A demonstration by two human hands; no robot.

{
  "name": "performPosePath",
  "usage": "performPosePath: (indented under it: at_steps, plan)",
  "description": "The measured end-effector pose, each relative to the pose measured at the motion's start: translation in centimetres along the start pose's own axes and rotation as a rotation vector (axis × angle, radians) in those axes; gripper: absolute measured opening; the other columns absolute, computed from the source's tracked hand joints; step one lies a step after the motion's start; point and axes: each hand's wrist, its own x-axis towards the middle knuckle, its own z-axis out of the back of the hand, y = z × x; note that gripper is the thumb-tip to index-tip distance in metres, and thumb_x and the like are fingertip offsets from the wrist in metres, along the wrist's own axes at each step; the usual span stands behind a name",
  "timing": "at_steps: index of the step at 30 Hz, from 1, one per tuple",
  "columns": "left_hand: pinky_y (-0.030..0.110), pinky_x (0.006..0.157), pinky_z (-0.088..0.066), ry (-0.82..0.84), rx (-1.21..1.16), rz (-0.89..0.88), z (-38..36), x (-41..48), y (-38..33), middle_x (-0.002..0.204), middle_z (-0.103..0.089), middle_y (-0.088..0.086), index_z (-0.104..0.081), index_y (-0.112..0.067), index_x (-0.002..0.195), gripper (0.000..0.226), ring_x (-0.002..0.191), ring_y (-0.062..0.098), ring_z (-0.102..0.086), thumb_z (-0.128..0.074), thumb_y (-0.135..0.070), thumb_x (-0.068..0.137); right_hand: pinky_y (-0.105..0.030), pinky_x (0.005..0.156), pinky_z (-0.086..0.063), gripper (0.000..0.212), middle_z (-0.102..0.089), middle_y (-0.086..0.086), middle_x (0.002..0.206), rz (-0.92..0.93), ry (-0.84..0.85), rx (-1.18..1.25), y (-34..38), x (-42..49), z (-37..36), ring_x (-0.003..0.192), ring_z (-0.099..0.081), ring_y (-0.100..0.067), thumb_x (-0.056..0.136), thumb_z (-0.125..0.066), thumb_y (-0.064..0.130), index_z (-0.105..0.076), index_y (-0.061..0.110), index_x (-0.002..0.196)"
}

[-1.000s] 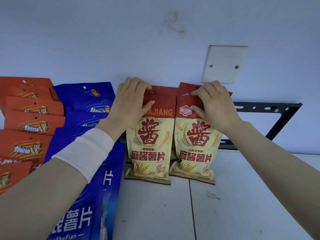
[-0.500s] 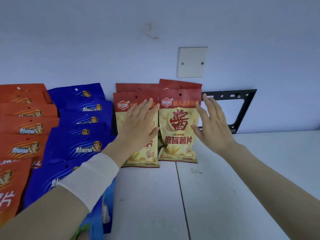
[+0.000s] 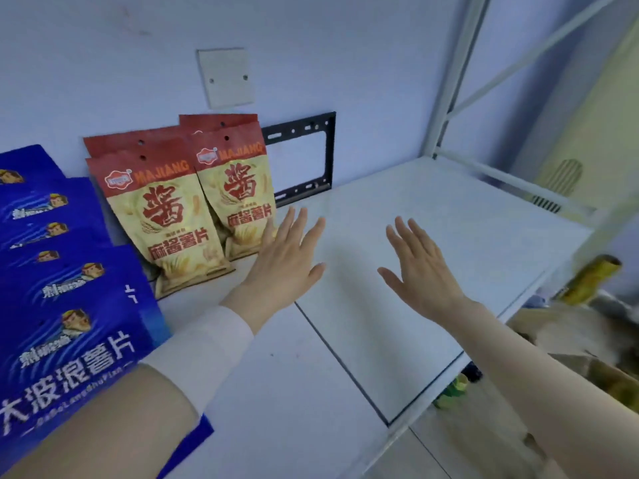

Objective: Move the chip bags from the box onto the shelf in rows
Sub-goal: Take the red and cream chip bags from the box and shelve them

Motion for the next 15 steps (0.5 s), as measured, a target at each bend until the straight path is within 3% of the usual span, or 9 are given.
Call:
performPosePath:
  at_steps: [5, 15]
  plan:
    - [0.046, 0.115, 0.003, 0.018, -0.03, -0.193, 0.2, -0.2, -9.9, 0.156, 0.009, 0.009, 0.005, -0.019, 0.149, 0.069, 0.143, 0.024, 0.01, -0.034, -0.044, 0.097, -0.04, 0.116, -0.011, 0.067, -0.014, -0.013, 0.154, -0.186, 0.037, -0.049, -4.9, -9.4, 4.4, 0.142, -0.011, -0.03, 0.094, -0.045, 0.038, -0.018, 0.007, 0.146]
    - [0.044, 0.116, -0.001, 0.094, -0.118, -0.494, -1.6, -6.4, -37.0, 0.157, 0.003, 0.009, -0.002, -0.018, 0.149, 0.066, 0.144, 0.023, 0.004, -0.036, -0.041, 0.097, -0.034, 0.116, -0.002, 0.066, -0.01, -0.008, 0.155, -0.547, 0.007, -0.075, -15.7, -35.8, 12.6, 0.143, -0.003, -0.022, 0.094, -0.044, 0.038, -0.014, 0.012, 0.147]
